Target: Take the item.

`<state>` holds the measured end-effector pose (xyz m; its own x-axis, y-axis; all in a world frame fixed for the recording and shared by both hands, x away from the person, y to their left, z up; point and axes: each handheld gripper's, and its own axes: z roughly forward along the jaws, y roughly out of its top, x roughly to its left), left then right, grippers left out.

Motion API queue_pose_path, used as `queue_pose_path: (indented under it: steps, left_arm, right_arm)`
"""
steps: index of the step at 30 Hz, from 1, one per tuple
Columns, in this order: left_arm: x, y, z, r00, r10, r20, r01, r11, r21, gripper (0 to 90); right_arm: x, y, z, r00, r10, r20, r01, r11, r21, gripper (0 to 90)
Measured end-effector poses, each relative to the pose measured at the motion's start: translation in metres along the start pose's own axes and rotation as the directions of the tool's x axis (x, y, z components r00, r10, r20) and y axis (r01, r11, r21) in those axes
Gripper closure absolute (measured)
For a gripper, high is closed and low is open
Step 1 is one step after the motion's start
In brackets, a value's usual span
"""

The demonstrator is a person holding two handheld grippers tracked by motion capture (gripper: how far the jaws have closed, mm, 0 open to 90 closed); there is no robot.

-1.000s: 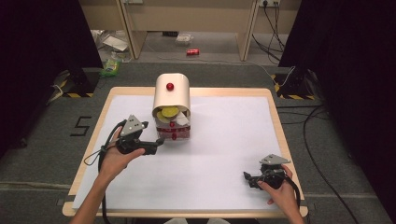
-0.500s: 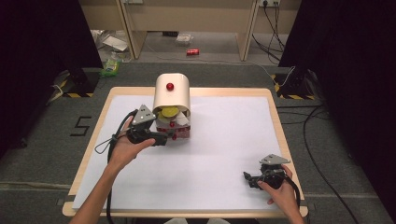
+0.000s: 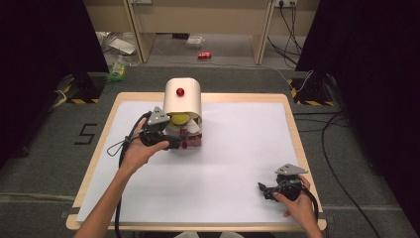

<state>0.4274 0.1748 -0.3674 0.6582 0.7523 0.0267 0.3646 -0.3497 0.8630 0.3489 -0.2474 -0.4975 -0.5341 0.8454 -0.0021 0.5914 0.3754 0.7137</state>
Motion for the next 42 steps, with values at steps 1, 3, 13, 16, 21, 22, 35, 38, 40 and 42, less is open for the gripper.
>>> queue_pose_path:
  steps: [1, 3, 13, 16, 21, 22, 35, 38, 40, 42]
  left_arm:
    - [-0.001, 0.000, 0.001, 0.9999, 0.009, -0.005, -0.009, 1.0000, 0.002, 15.0]
    - [-0.002, 0.000, 0.001, 0.9999, 0.012, -0.008, -0.012, 0.9999, 0.009, 14.6]
    - [-0.007, 0.000, -0.006, 0.9998, 0.019, 0.000, -0.019, 0.9998, 0.006, 14.6]
    - [-0.011, 0.000, -0.009, 0.9998, 0.020, 0.004, -0.020, 0.9998, 0.004, 14.6]
    - [-0.014, -0.003, -0.016, 0.9993, -0.003, 0.036, 0.002, 1.0000, 0.003, 14.6]
    - [-0.014, -0.003, -0.016, 0.9993, -0.003, 0.036, 0.002, 1.0000, 0.003, 14.6]
    - [-0.026, -0.017, -0.028, 0.9989, 0.005, 0.046, -0.004, 0.9996, -0.027, 14.7]
    - [-0.028, -0.021, -0.030, 0.9992, 0.011, 0.037, -0.010, 0.9994, -0.034, 14.7]
    - [-0.029, -0.022, -0.032, 0.9992, 0.009, 0.039, -0.007, 0.9992, -0.040, 14.7]
    - [-0.030, -0.023, -0.034, 0.9991, 0.008, 0.042, -0.006, 0.9992, -0.041, 14.7]
  right_arm:
    - [0.000, 0.000, 0.000, 1.0000, 0.001, 0.000, -0.001, 1.000, 0.001, 8.6]
    - [0.000, 0.000, 0.000, 1.0000, 0.003, 0.000, -0.003, 1.000, 0.001, 8.6]
    - [0.000, 0.000, 0.000, 1.0000, 0.002, 0.000, -0.002, 1.000, 0.001, 8.6]
    - [0.000, 0.000, 0.000, 1.0000, 0.001, 0.000, -0.001, 1.000, 0.001, 8.5]
    - [0.000, 0.000, 0.000, 1.0000, 0.001, 0.000, -0.001, 1.000, 0.001, 8.5]
    - [0.000, 0.000, 0.000, 1.0000, 0.001, 0.000, -0.001, 1.000, 0.001, 8.5]
    - [0.000, 0.000, 0.000, 1.0000, 0.000, 0.000, 0.000, 1.000, 0.001, 8.5]
    - [0.000, 0.000, 0.000, 1.0000, 0.001, 0.000, -0.001, 1.000, 0.001, 8.5]
    - [0.000, 0.000, 0.000, 1.0000, 0.001, 0.000, -0.001, 1.000, 0.001, 8.5]
    - [0.000, 0.000, 0.000, 1.0000, 0.000, 0.000, 0.000, 1.000, 0.001, 8.5]
